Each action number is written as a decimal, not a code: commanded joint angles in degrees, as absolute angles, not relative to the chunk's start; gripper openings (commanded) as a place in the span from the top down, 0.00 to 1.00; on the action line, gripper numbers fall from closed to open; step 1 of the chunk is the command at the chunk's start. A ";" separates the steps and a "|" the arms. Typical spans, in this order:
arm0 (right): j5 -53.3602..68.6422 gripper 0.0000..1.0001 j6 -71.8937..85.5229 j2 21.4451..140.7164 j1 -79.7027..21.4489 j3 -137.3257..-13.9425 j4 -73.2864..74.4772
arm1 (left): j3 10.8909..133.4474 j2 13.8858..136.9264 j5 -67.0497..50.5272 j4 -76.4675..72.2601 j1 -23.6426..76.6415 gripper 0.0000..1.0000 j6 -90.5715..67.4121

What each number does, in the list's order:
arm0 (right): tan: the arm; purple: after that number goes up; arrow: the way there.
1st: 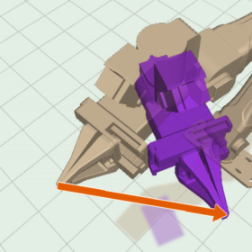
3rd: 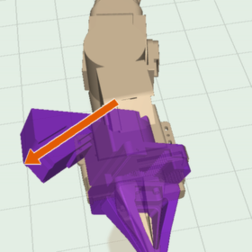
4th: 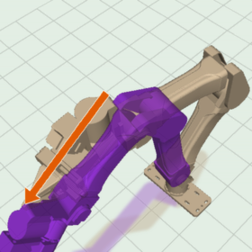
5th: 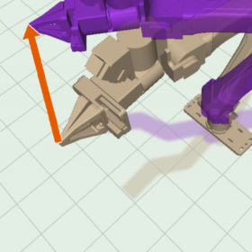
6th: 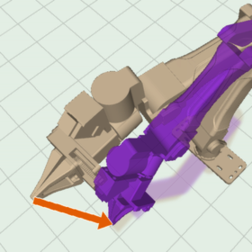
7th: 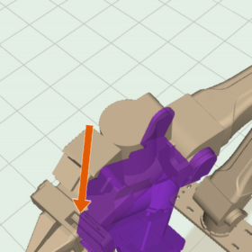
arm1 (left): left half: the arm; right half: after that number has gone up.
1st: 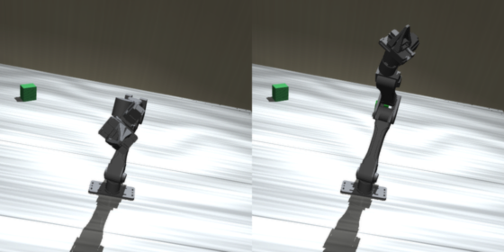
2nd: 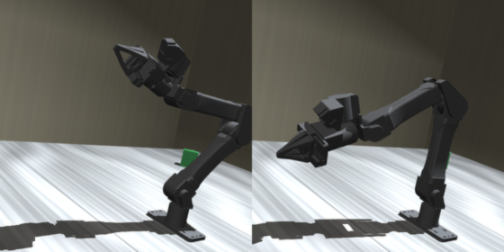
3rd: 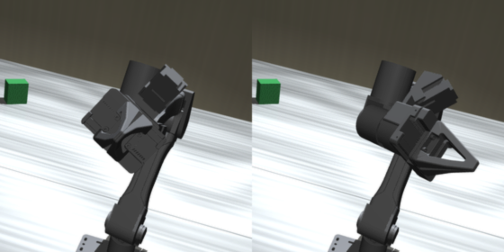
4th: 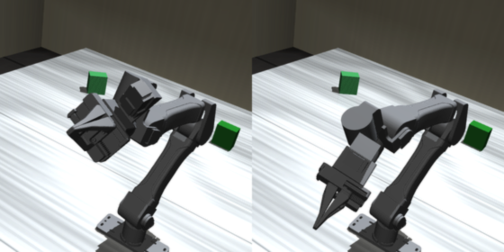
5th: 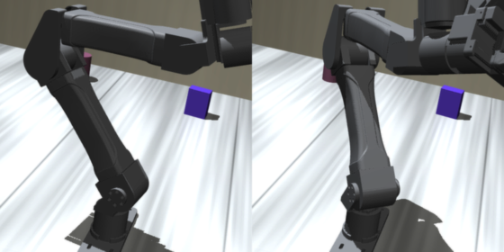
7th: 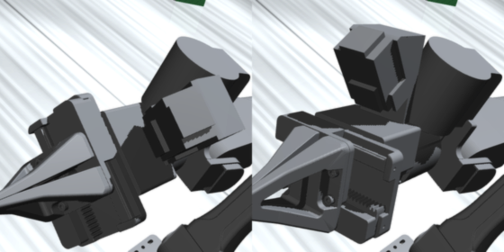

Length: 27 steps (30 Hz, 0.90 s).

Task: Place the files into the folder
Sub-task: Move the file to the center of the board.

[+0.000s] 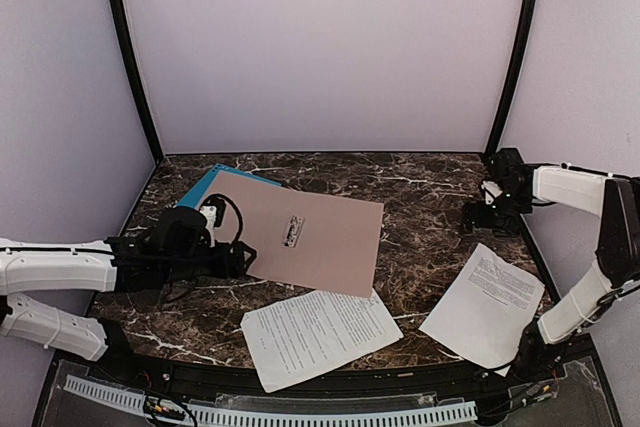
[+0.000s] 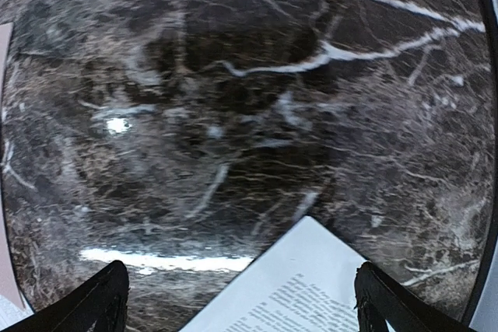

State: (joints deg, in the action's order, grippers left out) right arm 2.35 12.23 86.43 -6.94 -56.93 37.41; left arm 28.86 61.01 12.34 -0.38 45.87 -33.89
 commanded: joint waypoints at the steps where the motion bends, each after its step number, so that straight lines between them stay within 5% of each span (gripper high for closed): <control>1: 0.26 0.01 11.35 86.86 -3.73 -55.13 38.99 | 33.23 67.13 12.40 0.41 47.86 0.16 -26.03; 27: 6.12 0.42 9.44 97.61 1.41 -55.38 39.70 | 35.46 71.05 10.90 -5.99 48.25 0.18 -21.49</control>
